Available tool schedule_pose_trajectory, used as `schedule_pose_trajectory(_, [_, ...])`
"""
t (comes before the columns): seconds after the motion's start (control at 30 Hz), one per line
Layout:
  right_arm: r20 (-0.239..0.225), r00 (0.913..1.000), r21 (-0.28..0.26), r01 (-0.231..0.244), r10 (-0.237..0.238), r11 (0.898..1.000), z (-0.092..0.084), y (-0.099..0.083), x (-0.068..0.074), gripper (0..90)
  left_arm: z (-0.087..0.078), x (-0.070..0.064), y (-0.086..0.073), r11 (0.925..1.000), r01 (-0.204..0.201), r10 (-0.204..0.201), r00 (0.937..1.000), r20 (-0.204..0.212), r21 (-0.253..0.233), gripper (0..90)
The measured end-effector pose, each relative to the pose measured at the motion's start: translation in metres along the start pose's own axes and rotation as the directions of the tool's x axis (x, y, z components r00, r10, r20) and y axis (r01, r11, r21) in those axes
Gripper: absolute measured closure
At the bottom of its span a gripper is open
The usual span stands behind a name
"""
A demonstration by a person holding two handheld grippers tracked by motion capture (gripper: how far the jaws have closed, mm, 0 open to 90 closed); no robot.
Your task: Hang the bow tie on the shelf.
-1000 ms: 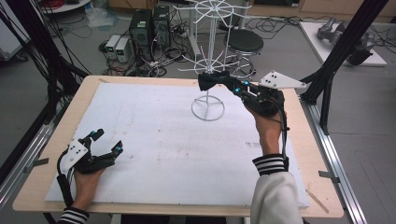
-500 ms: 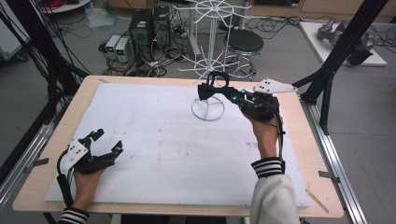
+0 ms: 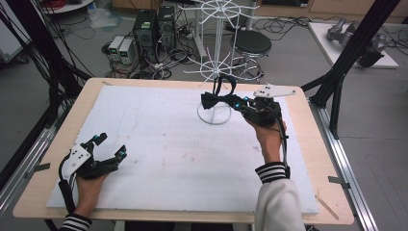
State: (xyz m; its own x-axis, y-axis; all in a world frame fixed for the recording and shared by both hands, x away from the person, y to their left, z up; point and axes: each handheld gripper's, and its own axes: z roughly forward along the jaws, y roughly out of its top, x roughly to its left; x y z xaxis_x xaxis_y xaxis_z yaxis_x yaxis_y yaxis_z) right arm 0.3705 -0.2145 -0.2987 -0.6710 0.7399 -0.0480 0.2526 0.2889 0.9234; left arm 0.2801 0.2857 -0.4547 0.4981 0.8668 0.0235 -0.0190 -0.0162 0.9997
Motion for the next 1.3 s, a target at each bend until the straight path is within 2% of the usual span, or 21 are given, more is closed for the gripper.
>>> schedule_pose_trajectory(0.6, [0.0, 1.0, 0.08, -0.008, 0.008, 0.997, 0.013, -0.005, -0.002, 76.3, 0.0, 0.001, 0.0, 1.0, 0.003, -0.003, 1.0, 0.0, 0.001, 14.9])
schedule_pose_trajectory(0.73, [0.001, 1.0, 0.075, -0.009, 0.009, 0.997, 0.012, -0.005, -0.003, 74.2, 0.0, 0.002, 0.0, 0.9999, 0.013, -0.013, 0.9999, 0.001, 0.006, 14.9])
schedule_pose_trajectory(0.8, [-0.002, 1.0, 0.073, -0.007, 0.008, 0.997, 0.012, -0.005, -0.003, 66.7, 0.0, 0.002, 0.0, 0.9999, 0.013, -0.013, 0.9999, 0.001, 0.006, 14.9])
schedule_pose_trajectory(0.87, [0.015, 0.9999, 0.071, -0.005, 0.004, 0.997, 0.012, -0.005, -0.003, 55.5, 0.0, 0.001, 0.0, 0.9999, 0.012, -0.012, 0.9999, 0.001, 0.004, 14.9])
schedule_pose_trajectory(0.93, [0.035, 0.9993, 0.046, -0.01, 0.009, 0.999, 0.011, -0.006, -0.002, 36.5, 0.001, 0.001, 0.0, 0.9999, 0.013, -0.013, 0.9999, 0.001, 0.006, 14.9])
schedule_pose_trajectory(1.03, [0.097, 0.995, 0.024, -0.027, 0.025, 0.999, 0.009, -0.011, -0.001, 11.9, 0.001, 0.001, 0.0, 0.9999, 0.014, -0.014, 0.9999, 0.001, 0.007, 14.9])
schedule_pose_trajectory(1.1, [0.102, 0.994, 0.017, -0.04, 0.038, 0.999, 0.005, -0.016, 0.0, 10.0, 0.001, 0.001, 0.0, 0.9999, 0.013, -0.013, 0.9999, 0.002, 0.009, 14.9])
schedule_pose_trajectory(1.2, [0.088, 0.9941, -0.041, -0.061, 0.064, 0.997, -0.007, -0.026, 0.002, 10.0, 0.001, 0.002, 0.0, 0.9998, 0.017, -0.017, 0.9998, 0.003, 0.007, 14.8])
schedule_pose_trajectory(1.3, [0.116, 0.99, -0.109, -0.068, 0.08, 0.992, -0.022, -0.041, 0.006, 10.0, 0.0, 0.002, 0.0, 0.9998, 0.018, -0.018, 0.9998, 0.006, 0.008, 14.9])
